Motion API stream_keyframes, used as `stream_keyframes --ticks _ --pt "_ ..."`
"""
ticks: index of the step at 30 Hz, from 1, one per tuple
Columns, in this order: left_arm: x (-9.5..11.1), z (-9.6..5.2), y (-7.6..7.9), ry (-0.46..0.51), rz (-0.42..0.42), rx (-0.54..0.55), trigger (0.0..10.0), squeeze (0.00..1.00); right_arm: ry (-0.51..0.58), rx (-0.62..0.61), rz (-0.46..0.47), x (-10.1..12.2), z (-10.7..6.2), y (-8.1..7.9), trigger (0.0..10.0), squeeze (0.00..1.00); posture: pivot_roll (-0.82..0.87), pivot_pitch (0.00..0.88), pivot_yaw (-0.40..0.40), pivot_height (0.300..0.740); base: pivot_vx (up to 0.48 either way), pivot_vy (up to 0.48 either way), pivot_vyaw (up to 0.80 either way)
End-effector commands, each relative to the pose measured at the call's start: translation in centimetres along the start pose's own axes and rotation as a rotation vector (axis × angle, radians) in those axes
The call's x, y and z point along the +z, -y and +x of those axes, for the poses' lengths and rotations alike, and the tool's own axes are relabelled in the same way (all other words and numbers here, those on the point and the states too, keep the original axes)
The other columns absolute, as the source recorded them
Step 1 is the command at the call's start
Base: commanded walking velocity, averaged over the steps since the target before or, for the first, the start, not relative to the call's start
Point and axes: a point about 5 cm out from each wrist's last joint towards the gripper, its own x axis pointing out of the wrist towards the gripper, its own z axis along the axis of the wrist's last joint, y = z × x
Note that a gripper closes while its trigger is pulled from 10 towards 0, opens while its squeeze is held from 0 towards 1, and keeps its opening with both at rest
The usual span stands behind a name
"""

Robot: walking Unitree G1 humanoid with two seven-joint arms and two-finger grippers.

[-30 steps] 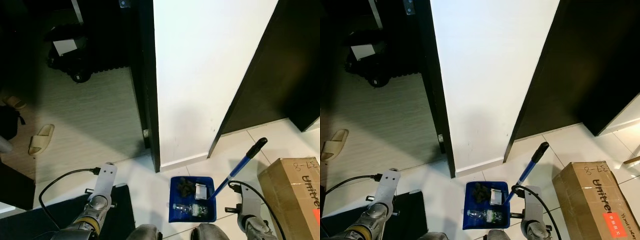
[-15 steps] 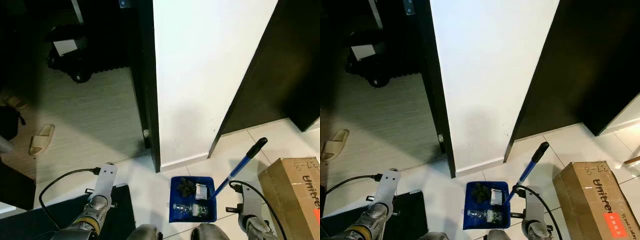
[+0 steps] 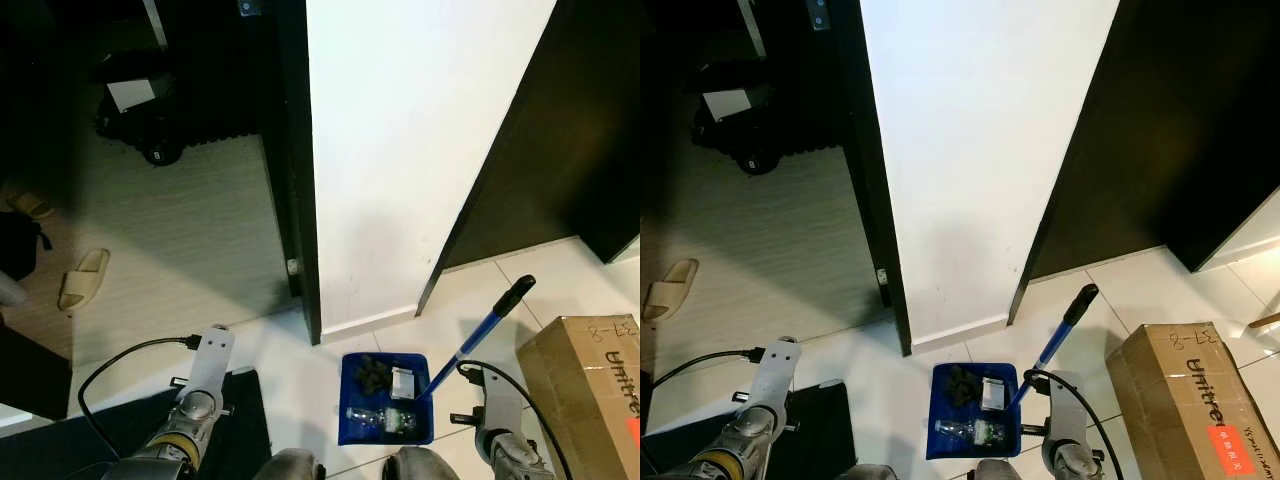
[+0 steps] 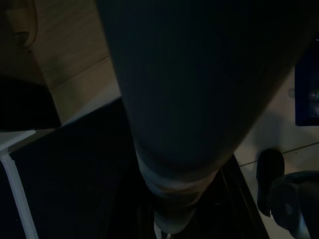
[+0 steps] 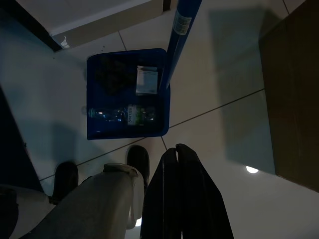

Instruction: Sweep floor

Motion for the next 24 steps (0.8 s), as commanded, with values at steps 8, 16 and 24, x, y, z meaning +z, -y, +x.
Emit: stream_keyframes --ticks 8,16,24 --pt "-0.42 0.0 -0.6 -0.024 0.023 0.013 10.0 0.0 0.013 0.004 0.012 0.43 0.13 -0.3 10.0 0.0 0.07 0.0 0.006 0.74 0.0 0.0 0.0" --pt "-0.51 -0.02 -0.65 -0.025 0.023 0.012 10.0 0.0 0.014 0.005 0.011 0.39 0.12 -0.4 10.0 0.0 0.07 0.0 0.007 0.74 0.0 0.0 0.0" --pt "-0.6 -0.03 -0.68 -0.026 0.024 0.013 10.0 0.0 0.014 0.006 0.011 0.35 0.11 -0.59 10.0 0.0 0.07 0.0 0.008 0.74 0.0 0.0 0.0"
